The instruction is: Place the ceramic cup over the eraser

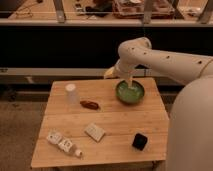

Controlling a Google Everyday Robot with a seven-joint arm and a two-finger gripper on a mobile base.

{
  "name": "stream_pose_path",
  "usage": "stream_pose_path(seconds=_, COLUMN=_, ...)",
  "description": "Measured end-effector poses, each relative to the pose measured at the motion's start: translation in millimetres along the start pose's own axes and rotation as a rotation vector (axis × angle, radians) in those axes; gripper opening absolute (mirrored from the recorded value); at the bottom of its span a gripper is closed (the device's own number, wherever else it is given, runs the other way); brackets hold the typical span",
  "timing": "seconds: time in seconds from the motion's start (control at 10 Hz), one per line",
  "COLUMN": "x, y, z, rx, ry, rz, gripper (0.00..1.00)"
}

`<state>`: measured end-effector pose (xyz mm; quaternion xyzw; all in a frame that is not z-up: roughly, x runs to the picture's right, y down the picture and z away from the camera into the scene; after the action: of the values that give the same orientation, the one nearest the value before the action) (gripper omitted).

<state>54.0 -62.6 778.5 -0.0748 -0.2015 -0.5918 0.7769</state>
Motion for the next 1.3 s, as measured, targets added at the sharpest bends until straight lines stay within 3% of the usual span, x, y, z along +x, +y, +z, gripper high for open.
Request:
stream_pose_path(seconds=0.6, x=2.0, y=-4.0, z=0.5, rx=0.018, ry=0.008, rz=-0.011, gripper=0.8)
stream_pose_path(seconds=0.7, x=4.6, y=-7.1, z=-0.9, rx=0.04, ry=0.025, rz=-0.026, gripper=0.8)
stream_pose_path(seconds=0.8, x=8.4, y=-17.6, z=-2.7, rx=0.082, ry=0.055, rz=-0.06, gripper=0.8)
stream_pose_path(seconds=0.9, x=11.4, y=-37.7, z=-3.0, rx=0.154, ry=0.1, rz=-0.118, gripper=0.8)
stream_pose_path(seconds=1.1, x=6.1, y=-72.8, z=2.9, rx=0.265, ry=0.145, rz=-0.21, gripper=0.8)
stream_pose_path(seconds=1.3, x=-7.3, y=-90.6, z=15.9, rx=0.337, ry=0.15, rz=-0.282, gripper=0.8)
